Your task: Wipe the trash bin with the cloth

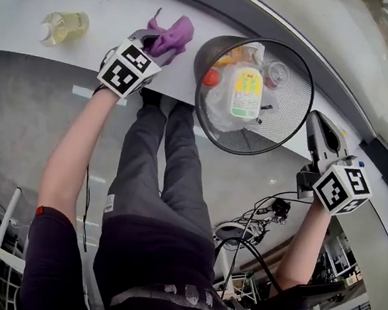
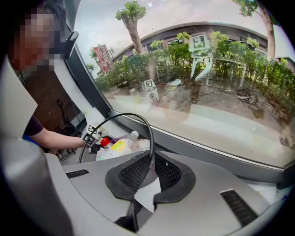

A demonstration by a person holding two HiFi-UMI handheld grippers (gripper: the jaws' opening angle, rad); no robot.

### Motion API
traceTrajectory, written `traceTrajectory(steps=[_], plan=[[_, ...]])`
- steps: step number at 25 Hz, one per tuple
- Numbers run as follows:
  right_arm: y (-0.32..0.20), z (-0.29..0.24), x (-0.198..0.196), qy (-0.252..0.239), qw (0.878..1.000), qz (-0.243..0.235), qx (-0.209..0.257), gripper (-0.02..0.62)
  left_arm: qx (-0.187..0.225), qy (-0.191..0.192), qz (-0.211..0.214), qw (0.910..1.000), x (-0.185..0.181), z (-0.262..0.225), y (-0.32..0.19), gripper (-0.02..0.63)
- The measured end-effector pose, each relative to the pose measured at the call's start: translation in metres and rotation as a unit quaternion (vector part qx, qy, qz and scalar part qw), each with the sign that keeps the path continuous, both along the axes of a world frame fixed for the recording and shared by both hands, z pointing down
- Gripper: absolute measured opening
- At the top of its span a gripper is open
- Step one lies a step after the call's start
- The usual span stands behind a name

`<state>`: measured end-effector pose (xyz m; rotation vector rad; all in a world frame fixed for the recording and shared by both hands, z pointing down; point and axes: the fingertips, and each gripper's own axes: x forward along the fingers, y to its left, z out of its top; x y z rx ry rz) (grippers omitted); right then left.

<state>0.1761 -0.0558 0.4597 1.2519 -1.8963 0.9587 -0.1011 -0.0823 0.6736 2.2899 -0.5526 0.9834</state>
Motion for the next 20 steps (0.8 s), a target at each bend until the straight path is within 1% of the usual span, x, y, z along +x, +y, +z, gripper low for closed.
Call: traceTrajectory(steps=[2,4,6,7,9,10,11,12,13,15,16,18,20], plan=[[-0.001,-0.001,0.002,0.006,1.0,-0.007,-0.003,0.079,0.026,0.056,-0.051,0.9968,-0.006,-0.043,-0.011,0.121],[0.0,-0.001,0.003,-0.001,1.0,-0.01,-0.016,0.091,0.054,0.089,-0.08,0.9913,-0.012,-0.078,-0.022,0.121],[0.0,0.002,0.0,-0.013,1.0,-0.012,-0.024,0.092,0.081,0.109,-0.085,0.9871,-0.012,-0.105,-0.032,0.121],[0.001,0.005,-0.001,-0.015,0.999,-0.015,-0.03,0.092,0.095,0.114,-0.078,0.9859,-0.01,-0.116,-0.036,0.121],[0.003,0.015,-0.004,-0.008,0.999,-0.022,-0.049,0.091,0.125,0.111,-0.05,0.9846,-0.003,-0.132,-0.043,0.12],[0.004,0.02,-0.005,-0.004,0.998,-0.022,-0.058,0.09,0.138,0.108,-0.035,0.984,0.0,-0.137,-0.044,0.121],[0.004,0.023,-0.006,-0.005,0.998,-0.013,-0.065,0.077,0.146,0.106,-0.021,0.9833,0.003,-0.141,-0.045,0.121],[0.004,0.023,-0.005,-0.016,0.997,0.006,-0.069,0.07,0.15,0.108,-0.01,0.9827,0.007,-0.144,-0.045,0.12],[0.003,0.022,-0.005,-0.04,0.996,0.032,-0.071,0.058,0.15,0.113,0.001,0.9822,0.013,-0.146,-0.043,0.12],[-0.001,0.02,-0.006,-0.106,0.989,0.075,-0.067,0.038,0.147,0.125,0.023,0.9809,0.026,-0.149,-0.037,0.121],[-0.002,0.02,-0.004,-0.127,0.986,0.086,-0.063,0.037,0.147,0.132,0.032,0.9799,0.033,-0.152,-0.033,0.121],[-0.002,0.019,0.004,-0.134,0.985,0.093,-0.057,0.035,0.147,0.141,0.041,0.9782,0.044,-0.157,-0.029,0.121],[-0.002,0.019,0.004,-0.143,0.982,0.107,-0.057,0.034,0.147,0.139,0.054,0.9778,0.042,-0.155,-0.024,0.121]])
